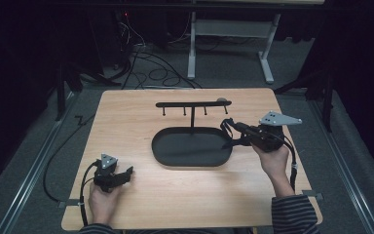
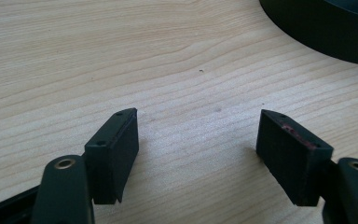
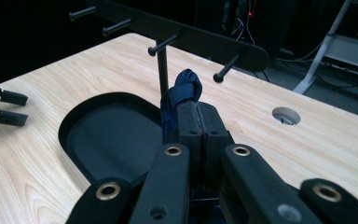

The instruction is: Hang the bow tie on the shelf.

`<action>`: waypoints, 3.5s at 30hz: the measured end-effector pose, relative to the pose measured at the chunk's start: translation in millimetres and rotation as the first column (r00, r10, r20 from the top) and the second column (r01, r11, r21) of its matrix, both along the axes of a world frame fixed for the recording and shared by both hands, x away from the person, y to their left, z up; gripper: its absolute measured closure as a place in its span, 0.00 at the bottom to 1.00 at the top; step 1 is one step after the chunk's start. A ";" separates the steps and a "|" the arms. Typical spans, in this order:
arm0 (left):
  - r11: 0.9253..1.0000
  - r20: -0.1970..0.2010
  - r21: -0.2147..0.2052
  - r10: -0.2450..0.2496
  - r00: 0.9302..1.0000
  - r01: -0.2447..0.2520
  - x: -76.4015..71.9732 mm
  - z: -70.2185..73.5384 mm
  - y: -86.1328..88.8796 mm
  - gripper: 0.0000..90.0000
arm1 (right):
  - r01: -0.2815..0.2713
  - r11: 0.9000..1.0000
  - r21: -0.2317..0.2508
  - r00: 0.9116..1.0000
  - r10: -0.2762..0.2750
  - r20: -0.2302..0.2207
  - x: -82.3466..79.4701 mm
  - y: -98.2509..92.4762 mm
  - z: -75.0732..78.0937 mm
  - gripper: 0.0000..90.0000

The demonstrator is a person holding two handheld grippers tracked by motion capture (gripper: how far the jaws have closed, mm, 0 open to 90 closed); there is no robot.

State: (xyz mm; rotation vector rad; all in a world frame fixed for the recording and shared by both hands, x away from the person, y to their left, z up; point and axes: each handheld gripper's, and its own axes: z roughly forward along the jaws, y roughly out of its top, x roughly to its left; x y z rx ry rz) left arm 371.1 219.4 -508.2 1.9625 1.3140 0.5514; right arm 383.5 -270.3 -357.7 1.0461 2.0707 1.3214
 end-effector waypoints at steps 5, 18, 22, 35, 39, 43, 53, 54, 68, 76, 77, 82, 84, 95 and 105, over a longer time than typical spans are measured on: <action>1.000 -0.002 0.000 -0.002 1.000 0.002 0.0 0.1 0.4 0.34 | -0.006 1.000 0.001 1.000 0.006 0.004 4.1 2.5 2.7 1.00; 1.000 0.000 -0.004 -0.001 1.000 0.001 0.1 0.0 0.7 0.33 | -0.005 1.000 0.002 1.000 0.005 0.016 16.1 10.1 13.1 1.00; 1.000 -0.001 -0.005 -0.001 1.000 0.001 0.1 0.0 0.8 0.33 | 0.004 1.000 0.008 1.000 -0.004 0.017 22.4 9.9 13.0 1.00; 1.000 -0.001 -0.008 0.000 1.000 0.000 0.1 0.0 0.9 0.33 | 0.050 0.999 0.009 0.999 -0.050 0.003 38.1 7.1 9.1 1.00; 1.000 -0.001 -0.007 0.000 1.000 0.000 0.1 0.0 0.7 0.33 | 0.073 0.997 0.013 0.997 -0.072 -0.014 43.7 3.9 5.3 1.00; 1.000 -0.003 -0.007 0.000 1.000 0.000 0.1 0.2 1.0 0.33 | 0.084 0.996 0.007 0.996 -0.084 -0.021 46.6 3.2 3.0 1.00; 1.000 -0.003 -0.008 0.000 1.000 0.000 0.1 0.1 1.2 0.33 | 0.116 0.993 -0.001 0.992 -0.115 -0.053 52.9 1.9 -3.1 1.00; 1.000 -0.004 -0.009 -0.001 1.000 0.001 0.1 0.2 1.3 0.33 | 0.119 0.993 -0.002 0.991 -0.119 -0.056 53.6 1.9 -3.7 1.00; 1.000 -0.003 -0.010 -0.001 1.000 0.000 0.1 0.2 1.3 0.33 | 0.142 0.990 0.009 0.988 -0.142 -0.065 54.1 3.0 -4.9 0.93; 1.000 -0.004 -0.007 0.000 1.000 0.000 0.0 0.2 1.1 0.33 | 0.140 0.989 0.034 0.989 -0.139 -0.051 44.1 -4.1 2.5 0.78; 1.000 -0.004 -0.008 0.000 1.000 0.000 0.1 0.2 1.1 0.33 | 0.142 0.989 0.033 0.989 -0.140 -0.045 42.7 -5.2 3.1 0.77; 1.000 -0.003 -0.007 0.000 1.000 0.000 0.1 0.2 1.1 0.33 | 0.142 0.989 0.038 0.989 -0.140 -0.048 37.0 -10.5 4.1 0.73; 1.000 -0.004 -0.007 0.000 1.000 0.000 0.1 0.2 1.1 0.33 | 0.141 0.989 0.041 0.989 -0.139 -0.052 33.8 -13.7 4.9 0.70; 1.000 0.000 -0.004 0.000 1.000 0.000 0.1 0.0 0.7 0.33 | 0.159 0.984 0.075 0.986 -0.153 -0.072 18.5 -29.9 3.5 0.64; 1.000 -0.002 -0.003 -0.001 1.000 0.001 0.0 0.1 0.8 0.33 | 0.169 0.982 0.089 0.983 -0.162 -0.081 6.3 -39.1 0.0 0.64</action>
